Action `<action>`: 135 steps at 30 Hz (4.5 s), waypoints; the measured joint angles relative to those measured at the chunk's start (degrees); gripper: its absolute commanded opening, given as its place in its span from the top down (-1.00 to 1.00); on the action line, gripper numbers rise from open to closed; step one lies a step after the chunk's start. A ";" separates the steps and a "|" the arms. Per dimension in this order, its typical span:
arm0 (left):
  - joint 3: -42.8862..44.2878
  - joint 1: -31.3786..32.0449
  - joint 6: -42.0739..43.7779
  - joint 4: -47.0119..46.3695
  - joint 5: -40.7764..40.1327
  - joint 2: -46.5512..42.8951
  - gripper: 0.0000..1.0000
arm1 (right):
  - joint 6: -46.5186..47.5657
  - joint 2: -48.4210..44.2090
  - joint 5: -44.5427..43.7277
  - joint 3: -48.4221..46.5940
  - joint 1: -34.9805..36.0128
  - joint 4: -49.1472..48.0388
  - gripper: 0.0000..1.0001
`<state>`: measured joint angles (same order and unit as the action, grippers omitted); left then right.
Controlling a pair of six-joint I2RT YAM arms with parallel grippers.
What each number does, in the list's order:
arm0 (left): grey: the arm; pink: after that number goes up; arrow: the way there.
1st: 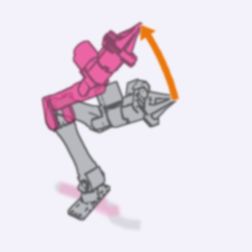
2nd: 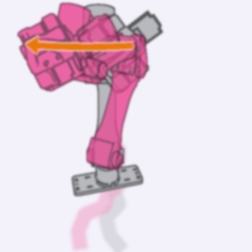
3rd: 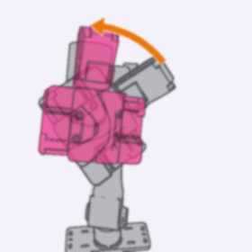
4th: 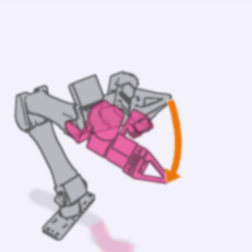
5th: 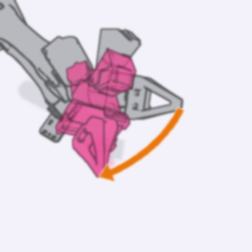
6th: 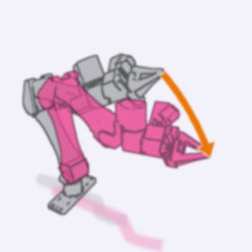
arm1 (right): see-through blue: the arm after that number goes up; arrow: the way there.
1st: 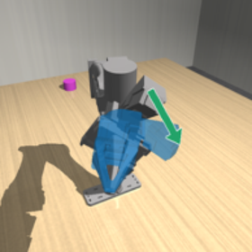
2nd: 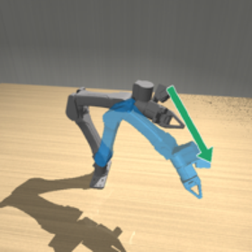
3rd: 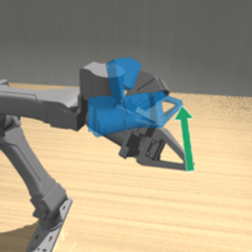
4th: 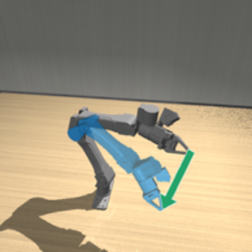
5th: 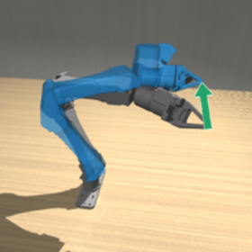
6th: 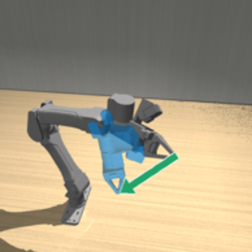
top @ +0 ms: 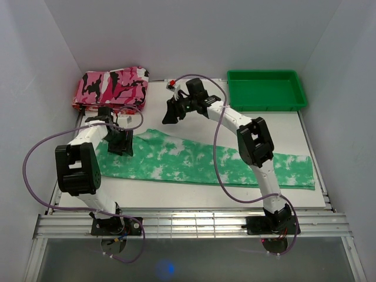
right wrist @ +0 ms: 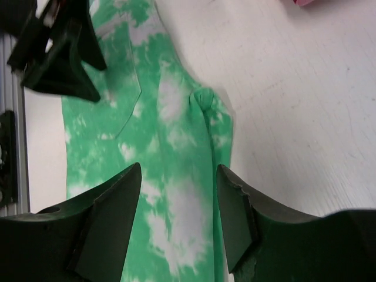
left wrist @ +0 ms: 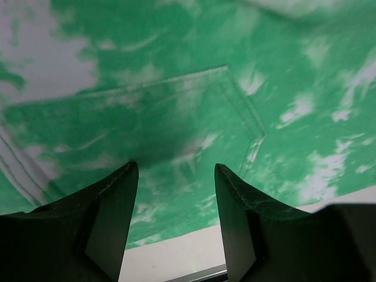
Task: Fold and stack the trousers
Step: Fold the trousers
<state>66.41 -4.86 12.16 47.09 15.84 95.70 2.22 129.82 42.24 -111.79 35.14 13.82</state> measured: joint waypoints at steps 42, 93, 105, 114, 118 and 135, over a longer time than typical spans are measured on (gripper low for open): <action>-11.56 -0.55 3.43 -1.68 -4.44 -3.23 -0.07 | -20.48 17.92 -19.74 -5.46 8.31 -21.42 0.85; 12.46 -13.46 -7.50 1.70 -0.59 15.82 -0.51 | 30.23 -7.58 -31.56 16.98 -24.98 37.66 -0.72; 13.88 -14.01 -1.88 1.99 -7.06 16.76 -0.55 | 22.38 -17.31 -25.46 23.89 -41.90 30.67 -0.70; 17.03 -14.03 1.75 2.43 -11.61 19.06 -0.56 | 16.74 -15.30 -28.57 18.23 -56.41 27.78 -0.63; 17.46 -13.14 2.93 2.43 -13.00 19.39 -0.58 | 16.22 -11.91 -27.76 18.23 -57.22 26.51 -0.57; 18.14 -8.92 5.09 2.23 -16.98 19.47 -0.61 | 19.23 -7.52 -13.07 21.35 -58.27 25.35 -0.02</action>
<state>84.55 -13.78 17.26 49.32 -1.15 115.18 21.45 122.30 29.17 -90.43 -23.14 39.18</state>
